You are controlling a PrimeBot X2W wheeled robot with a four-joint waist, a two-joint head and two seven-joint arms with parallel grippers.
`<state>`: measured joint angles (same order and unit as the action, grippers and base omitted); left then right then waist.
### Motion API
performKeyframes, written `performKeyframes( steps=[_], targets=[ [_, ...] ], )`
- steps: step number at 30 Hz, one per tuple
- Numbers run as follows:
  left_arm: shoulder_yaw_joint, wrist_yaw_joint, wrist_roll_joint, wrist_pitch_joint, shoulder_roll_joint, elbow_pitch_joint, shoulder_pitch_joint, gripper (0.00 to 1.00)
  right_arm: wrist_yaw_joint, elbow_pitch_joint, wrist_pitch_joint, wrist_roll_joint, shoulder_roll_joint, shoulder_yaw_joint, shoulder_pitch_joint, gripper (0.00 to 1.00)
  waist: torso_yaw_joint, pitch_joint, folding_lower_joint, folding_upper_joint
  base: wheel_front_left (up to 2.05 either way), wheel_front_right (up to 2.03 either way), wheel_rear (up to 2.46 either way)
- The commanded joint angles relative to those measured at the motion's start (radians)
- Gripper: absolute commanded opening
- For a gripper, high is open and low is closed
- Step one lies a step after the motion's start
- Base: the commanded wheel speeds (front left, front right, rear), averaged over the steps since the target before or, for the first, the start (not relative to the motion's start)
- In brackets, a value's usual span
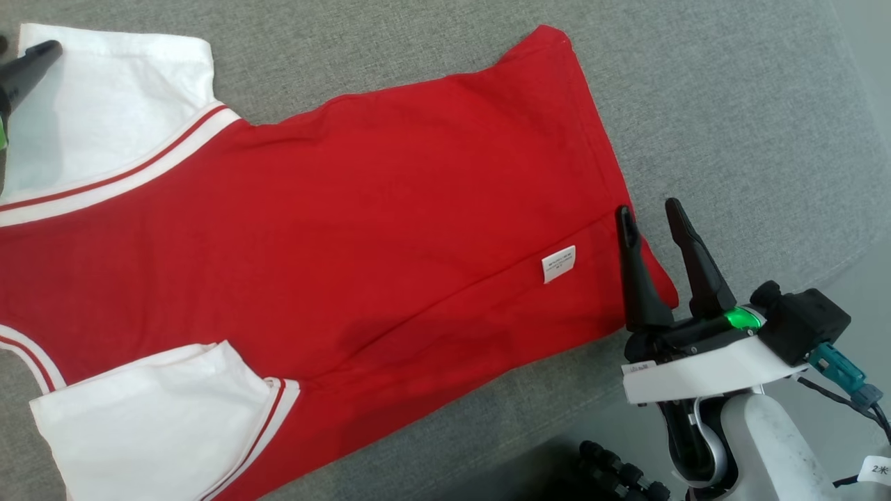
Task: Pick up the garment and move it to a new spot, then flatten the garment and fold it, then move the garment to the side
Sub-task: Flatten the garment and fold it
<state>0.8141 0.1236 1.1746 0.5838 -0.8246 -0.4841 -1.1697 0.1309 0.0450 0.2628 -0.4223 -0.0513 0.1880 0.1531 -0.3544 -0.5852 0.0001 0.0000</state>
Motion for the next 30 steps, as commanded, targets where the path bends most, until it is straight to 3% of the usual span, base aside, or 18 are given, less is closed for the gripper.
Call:
performKeyframes(
  steps=[1,2,3,9,16,26,30],
  targets=[
    [-0.002,0.003,-0.002,-0.005,-0.002,0.001,-0.013,0.36,0.0,0.0,0.004,0.0,0.001,0.009,0.016,1.0,-0.005,-0.004,-0.0001,0.0,0.0,0.0,0.0],
    [-0.005,0.004,0.0,-0.013,-0.002,0.002,-0.014,0.09,0.0,-0.003,0.004,-0.002,0.001,0.013,0.023,1.0,-0.007,-0.005,-0.0001,0.0,0.0,0.0,0.0],
    [-0.006,0.004,0.0,-0.017,-0.001,0.0,-0.015,0.0,0.0,-0.003,0.004,-0.004,0.001,0.017,0.031,1.0,-0.008,-0.007,-0.0001,0.0,0.0,0.0,0.0],
    [-0.006,0.007,0.005,-0.046,0.006,0.0,-0.01,0.0,0.0,-0.029,0.004,0.016,0.001,0.035,0.089,1.0,-0.01,-0.009,-0.0001,0.0,0.0,0.0,0.0],
    [0.0,0.009,0.006,-0.084,0.009,0.015,-0.014,0.0,0.0,-0.176,-0.065,0.079,0.001,0.02,0.231,1.0,0.001,0.009,-0.0001,0.0,0.0,0.0,0.0],
    [0.031,0.009,0.026,-0.113,0.003,0.078,-0.034,0.0,0.0,-0.393,-0.461,0.109,0.0,-0.11,0.556,1.0,0.058,0.016,-0.0001,0.0,0.0,0.0,0.0],
    [0.044,0.009,0.035,-0.129,0.001,0.089,-0.037,0.0,0.0,-0.449,-0.573,0.116,0.001,-0.134,0.628,1.0,0.076,0.015,-0.0001,0.0,0.0,0.0,0.0]
  ],
)
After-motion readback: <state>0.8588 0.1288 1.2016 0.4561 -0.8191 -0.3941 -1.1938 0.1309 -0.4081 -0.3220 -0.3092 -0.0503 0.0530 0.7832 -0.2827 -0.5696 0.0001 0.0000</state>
